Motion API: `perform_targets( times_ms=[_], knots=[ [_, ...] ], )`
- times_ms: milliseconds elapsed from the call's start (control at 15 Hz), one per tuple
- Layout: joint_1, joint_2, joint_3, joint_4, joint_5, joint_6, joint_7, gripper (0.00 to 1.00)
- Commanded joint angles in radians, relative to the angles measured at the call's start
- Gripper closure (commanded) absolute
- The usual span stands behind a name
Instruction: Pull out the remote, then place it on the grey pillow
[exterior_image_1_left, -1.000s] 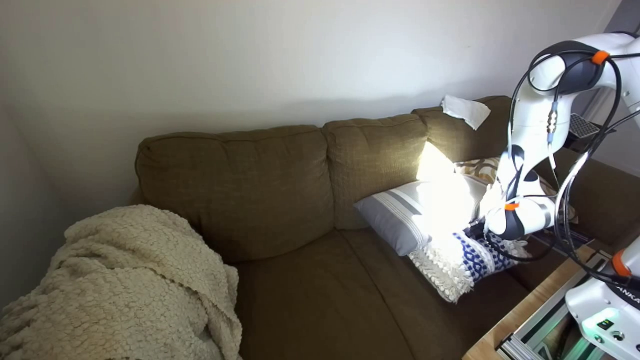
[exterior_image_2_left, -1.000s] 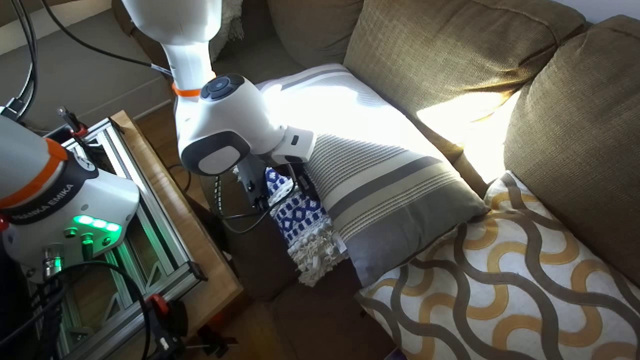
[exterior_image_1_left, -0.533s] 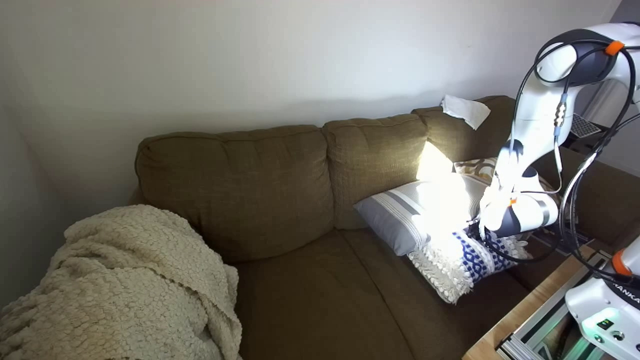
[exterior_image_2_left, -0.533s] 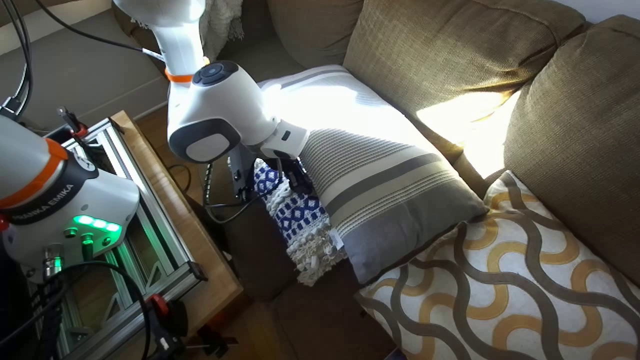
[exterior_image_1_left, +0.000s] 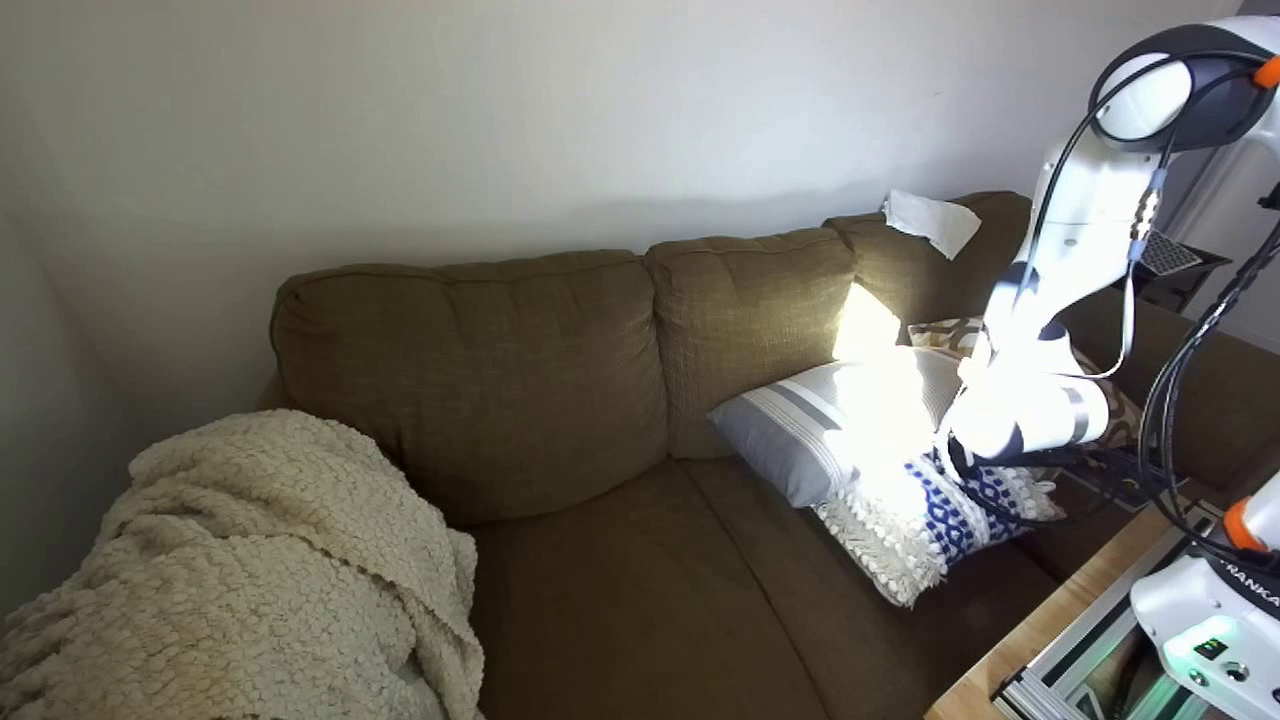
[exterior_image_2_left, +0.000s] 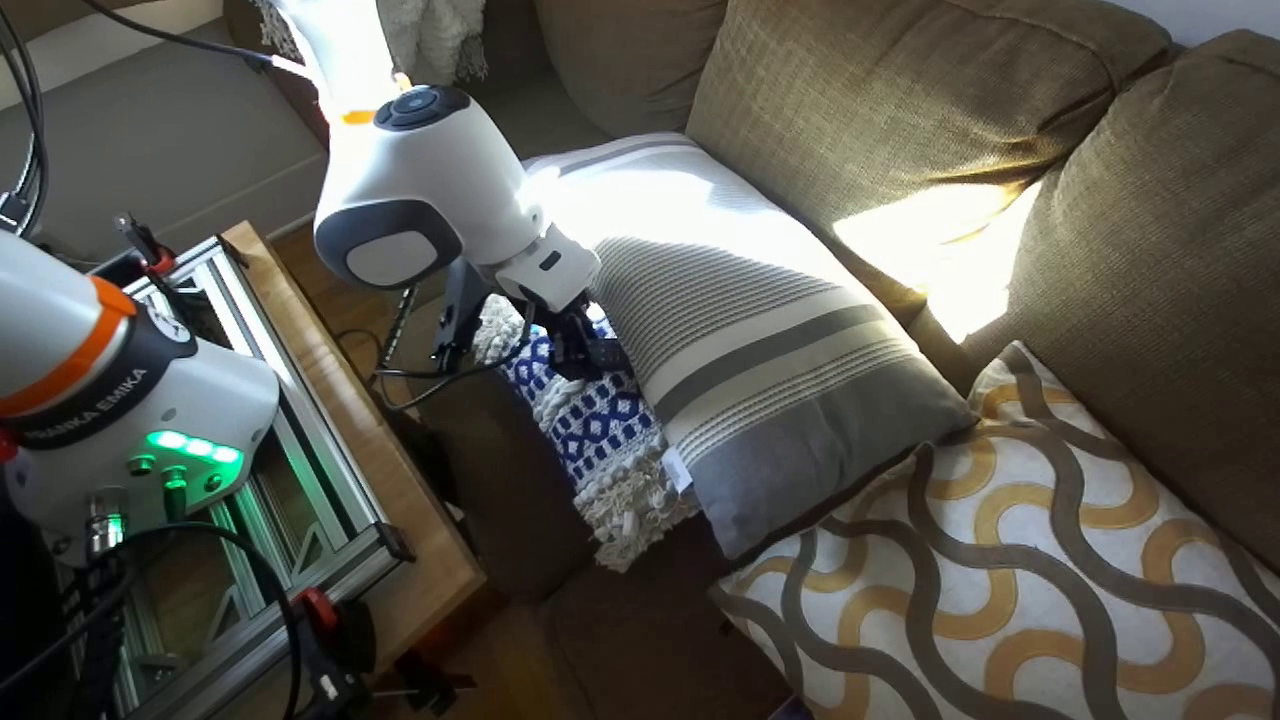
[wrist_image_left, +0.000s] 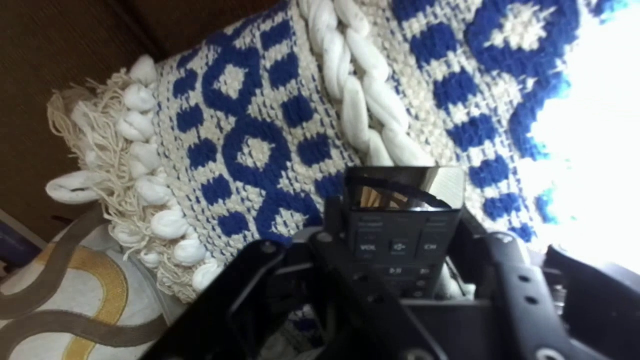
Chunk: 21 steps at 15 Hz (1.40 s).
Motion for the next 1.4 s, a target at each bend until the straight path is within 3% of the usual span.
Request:
perform_targets(
  times_ms=[0, 333, 800, 1067, 1333],
  knots=[
    [0.033, -0.069, -0.001, -0.047, 0.054, -0.106, 0.044, 0.74],
    [0.091, -0.121, -0.030, -0.064, 0.120, -0.215, 0.110, 0.74],
    [0.018, -0.264, 0.012, -0.102, 0.102, -0.367, 0.161, 0.74],
    [0.057, -0.265, -0.017, -0.073, 0.113, -0.383, 0.207, 0.74],
    [0.047, -0.307, -0.007, -0.090, 0.100, -0.469, 0.220, 0.74]
  ],
)
